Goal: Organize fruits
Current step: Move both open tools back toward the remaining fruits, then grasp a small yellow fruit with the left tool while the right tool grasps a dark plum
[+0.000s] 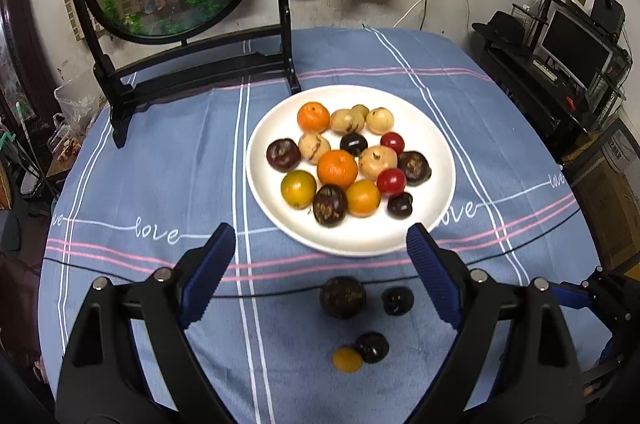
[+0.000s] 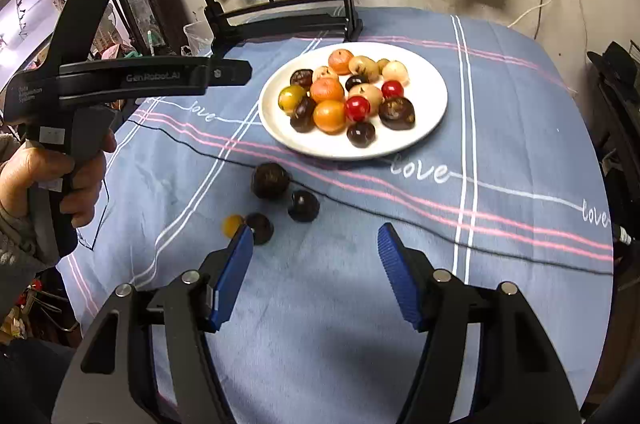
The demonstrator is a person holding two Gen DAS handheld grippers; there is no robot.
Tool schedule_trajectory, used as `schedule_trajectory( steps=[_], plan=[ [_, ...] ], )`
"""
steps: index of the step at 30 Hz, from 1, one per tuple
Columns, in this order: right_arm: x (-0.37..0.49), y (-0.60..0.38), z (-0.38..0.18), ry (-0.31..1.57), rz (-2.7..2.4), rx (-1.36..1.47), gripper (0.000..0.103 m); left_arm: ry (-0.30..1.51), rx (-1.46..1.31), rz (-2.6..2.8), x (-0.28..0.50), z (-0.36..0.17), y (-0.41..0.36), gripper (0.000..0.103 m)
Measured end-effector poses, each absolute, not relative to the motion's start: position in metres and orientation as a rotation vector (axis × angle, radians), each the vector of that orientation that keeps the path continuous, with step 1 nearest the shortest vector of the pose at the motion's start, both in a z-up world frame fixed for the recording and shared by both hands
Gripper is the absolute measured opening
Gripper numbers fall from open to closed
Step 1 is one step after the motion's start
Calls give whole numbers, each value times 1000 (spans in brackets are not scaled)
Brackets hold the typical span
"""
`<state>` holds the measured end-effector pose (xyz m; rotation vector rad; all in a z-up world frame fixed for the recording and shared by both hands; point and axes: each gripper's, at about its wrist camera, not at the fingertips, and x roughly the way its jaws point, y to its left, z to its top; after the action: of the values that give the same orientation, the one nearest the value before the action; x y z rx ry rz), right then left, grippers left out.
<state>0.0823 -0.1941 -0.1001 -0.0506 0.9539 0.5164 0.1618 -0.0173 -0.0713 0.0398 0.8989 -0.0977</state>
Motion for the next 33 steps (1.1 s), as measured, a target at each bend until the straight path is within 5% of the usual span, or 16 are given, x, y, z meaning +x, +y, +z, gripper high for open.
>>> schedule_trajectory(
  steps=[17,23,33],
  plan=[
    [95,-217,-135,1038,459,-1,65,1069,43,-303,105,-161,-32,87],
    [104,-215,-144,1062,469,11,65,1122,-45,-314,117,-185,-20,58],
    [122,-200,-150,1081,519,32,65,1124,-63,-390,112,-197,-9,46]
  ],
)
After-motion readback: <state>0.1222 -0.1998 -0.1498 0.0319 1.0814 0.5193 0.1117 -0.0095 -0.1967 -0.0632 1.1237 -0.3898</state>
